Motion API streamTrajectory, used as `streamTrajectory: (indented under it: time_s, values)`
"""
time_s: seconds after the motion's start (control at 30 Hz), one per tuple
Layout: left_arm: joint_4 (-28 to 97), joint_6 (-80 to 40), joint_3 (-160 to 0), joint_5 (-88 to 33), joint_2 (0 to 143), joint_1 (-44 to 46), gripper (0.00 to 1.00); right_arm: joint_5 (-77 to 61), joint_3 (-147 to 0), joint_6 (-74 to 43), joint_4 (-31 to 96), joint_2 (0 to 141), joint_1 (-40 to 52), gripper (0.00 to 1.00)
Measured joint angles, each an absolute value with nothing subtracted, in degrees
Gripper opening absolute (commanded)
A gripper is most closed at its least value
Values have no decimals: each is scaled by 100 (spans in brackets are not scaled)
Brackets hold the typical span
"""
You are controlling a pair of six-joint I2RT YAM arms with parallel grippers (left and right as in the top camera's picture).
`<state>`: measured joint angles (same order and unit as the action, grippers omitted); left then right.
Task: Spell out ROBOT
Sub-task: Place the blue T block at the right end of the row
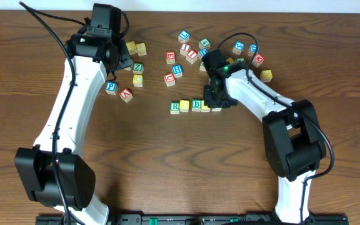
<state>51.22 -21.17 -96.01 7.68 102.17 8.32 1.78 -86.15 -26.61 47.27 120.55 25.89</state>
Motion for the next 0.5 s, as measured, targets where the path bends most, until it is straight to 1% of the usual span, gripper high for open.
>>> streamTrajectory:
  time_s: [0.2,0.23,0.3,0.37,0.5]
  values:
    - [5133,-2117,-9601,768,10217,832,50,123,-8611,-2812,4654,12055,2773,19]
    - [5137,-2117,-9601,768,10217,832,50,121,-8608,-2821,4637,12055,2781,21]
    - [5157,-2117,-9601,768,10217,832,50,113,-8606,-2827,4593,12055,2799,32]
    - [5172,-2117,-9601,768,10217,832,50,99,-8602,-2858,4552,12055,2816,40]
    - [5177,-2117,-9601,768,10217,832,50,78,-8578,-2871,4519,12055,2842,41]
